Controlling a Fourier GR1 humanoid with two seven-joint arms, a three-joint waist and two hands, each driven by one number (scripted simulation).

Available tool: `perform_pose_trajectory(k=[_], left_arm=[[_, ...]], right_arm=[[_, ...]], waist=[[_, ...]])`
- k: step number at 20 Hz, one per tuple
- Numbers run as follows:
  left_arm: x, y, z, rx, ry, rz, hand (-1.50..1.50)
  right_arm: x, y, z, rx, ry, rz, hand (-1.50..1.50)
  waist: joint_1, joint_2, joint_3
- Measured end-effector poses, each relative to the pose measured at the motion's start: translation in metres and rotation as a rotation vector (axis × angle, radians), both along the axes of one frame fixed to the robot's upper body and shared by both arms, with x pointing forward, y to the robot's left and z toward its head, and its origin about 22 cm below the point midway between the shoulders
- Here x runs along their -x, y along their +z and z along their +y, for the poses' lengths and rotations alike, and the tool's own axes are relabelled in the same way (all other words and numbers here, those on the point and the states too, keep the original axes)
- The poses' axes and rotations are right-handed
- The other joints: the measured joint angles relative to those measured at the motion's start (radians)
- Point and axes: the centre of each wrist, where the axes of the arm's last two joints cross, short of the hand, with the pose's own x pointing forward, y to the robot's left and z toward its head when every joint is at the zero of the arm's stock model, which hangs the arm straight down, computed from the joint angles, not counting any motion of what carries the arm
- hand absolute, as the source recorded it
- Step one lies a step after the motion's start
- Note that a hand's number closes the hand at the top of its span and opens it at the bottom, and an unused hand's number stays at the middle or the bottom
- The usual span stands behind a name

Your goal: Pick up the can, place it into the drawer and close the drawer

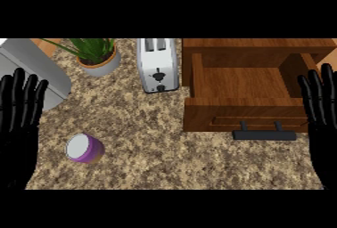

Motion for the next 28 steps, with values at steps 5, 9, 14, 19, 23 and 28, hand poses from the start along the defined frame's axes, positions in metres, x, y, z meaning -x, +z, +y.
perform_pose_trajectory(k=[5, 9, 14, 19, 23, 28], left_arm=[[0.028, -0.004, 0.011, 0.002, 0.168, 0.002, -1.5], [0.05, -0.023, 0.025, 0.097, 0.396, 0.173, -1.5], [0.074, -0.025, 0.021, 0.19, 0.553, 0.314, -1.5], [0.086, -0.017, 0.014, 0.219, 0.604, 0.343, -1.5], [0.084, -0.012, 0.013, 0.224, 0.612, 0.351, -1.5], [0.073, -0.025, 0.006, 0.228, 0.61, 0.379, -1.5]], right_arm=[[0.004, -0.004, -0.005, -0.029, -0.013, 0.011, -1.5], [0.01, -0.022, -0.017, -0.069, -0.102, 0.163, -1.5], [0.011, -0.027, -0.023, -0.094, -0.155, 0.282, -1.5], [0.008, -0.024, -0.028, -0.093, -0.178, 0.311, -1.5], [0.012, -0.029, -0.032, -0.092, -0.177, 0.32, -1.5], [0.019, -0.036, -0.035, -0.097, -0.184, 0.318, -1.5]], waist=[[0.001, 0.008, -0.01], [0.014, 0.013, -0.013], [0.004, 0.013, -0.014], [-0.004, 0.014, -0.014], [-0.008, 0.014, -0.014], [-0.011, 0.014, -0.014]])
